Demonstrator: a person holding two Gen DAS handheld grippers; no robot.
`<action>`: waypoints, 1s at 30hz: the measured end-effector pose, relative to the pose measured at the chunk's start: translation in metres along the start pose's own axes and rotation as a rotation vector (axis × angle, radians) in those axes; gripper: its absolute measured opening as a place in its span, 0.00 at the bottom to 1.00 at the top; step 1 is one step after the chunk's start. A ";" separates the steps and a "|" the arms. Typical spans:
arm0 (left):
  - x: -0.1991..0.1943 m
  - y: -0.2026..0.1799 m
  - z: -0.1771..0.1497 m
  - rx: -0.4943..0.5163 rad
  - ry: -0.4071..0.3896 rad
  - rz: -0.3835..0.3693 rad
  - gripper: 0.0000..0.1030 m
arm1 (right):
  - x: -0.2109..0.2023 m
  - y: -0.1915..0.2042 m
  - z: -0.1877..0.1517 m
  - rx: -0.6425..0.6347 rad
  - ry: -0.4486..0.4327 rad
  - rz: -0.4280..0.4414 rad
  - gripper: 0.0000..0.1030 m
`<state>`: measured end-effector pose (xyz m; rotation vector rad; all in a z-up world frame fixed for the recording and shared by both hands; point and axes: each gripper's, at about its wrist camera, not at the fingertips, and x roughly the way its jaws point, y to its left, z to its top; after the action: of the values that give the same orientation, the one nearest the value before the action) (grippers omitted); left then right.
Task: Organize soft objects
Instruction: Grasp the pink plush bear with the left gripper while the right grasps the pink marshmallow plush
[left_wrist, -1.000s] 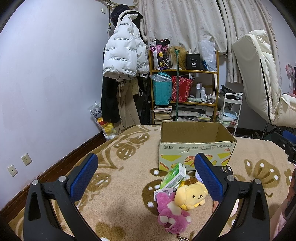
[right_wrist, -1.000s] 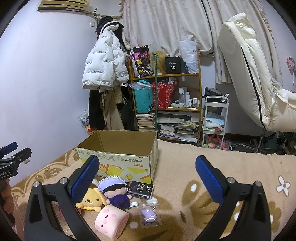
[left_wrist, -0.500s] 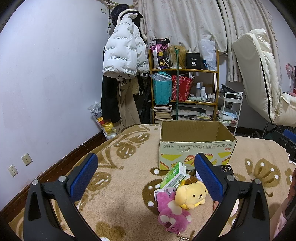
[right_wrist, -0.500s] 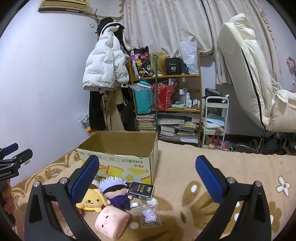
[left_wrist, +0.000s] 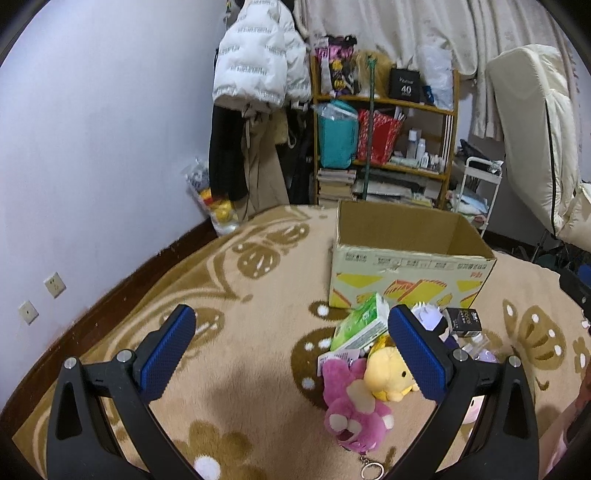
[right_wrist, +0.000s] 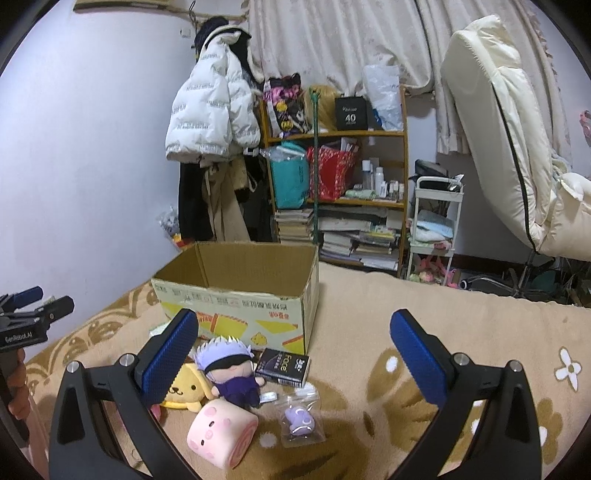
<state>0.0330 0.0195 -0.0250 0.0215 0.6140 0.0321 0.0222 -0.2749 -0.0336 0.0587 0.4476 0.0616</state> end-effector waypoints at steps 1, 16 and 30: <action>0.004 0.000 0.000 -0.001 0.019 -0.004 0.99 | 0.004 0.003 0.001 -0.006 0.016 -0.007 1.00; 0.062 -0.019 -0.017 0.008 0.291 -0.072 0.99 | 0.084 0.000 -0.028 0.035 0.309 0.035 1.00; 0.102 -0.039 -0.047 0.089 0.535 -0.104 0.99 | 0.092 0.012 -0.052 0.046 0.435 0.176 1.00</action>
<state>0.0898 -0.0152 -0.1235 0.0683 1.1508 -0.0940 0.0819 -0.2543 -0.1197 0.1316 0.8779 0.2400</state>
